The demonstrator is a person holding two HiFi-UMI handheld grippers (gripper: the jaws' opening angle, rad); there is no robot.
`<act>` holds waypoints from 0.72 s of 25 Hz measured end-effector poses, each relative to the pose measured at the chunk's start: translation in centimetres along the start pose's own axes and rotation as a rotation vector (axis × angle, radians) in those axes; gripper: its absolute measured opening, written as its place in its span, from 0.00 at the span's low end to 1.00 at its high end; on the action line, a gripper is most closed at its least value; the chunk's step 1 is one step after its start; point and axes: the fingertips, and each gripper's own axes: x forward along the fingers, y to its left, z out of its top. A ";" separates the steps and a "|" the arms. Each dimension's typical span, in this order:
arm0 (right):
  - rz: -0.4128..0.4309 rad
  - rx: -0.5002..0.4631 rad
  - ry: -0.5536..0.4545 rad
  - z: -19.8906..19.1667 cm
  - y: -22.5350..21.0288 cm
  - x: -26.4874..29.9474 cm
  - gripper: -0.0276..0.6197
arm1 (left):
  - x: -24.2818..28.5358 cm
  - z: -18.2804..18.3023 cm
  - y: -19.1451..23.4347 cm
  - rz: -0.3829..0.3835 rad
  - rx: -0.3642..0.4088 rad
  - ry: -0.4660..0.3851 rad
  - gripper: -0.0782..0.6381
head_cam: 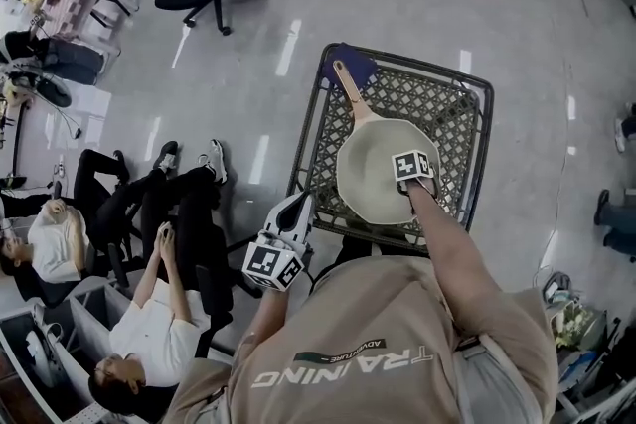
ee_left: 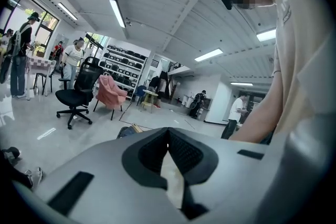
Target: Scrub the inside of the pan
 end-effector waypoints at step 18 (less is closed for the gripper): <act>0.587 0.003 -0.075 0.6 15.3 -3.3 0.18 | 0.6 0.4 -1.2 0.030 0.018 -0.010 0.13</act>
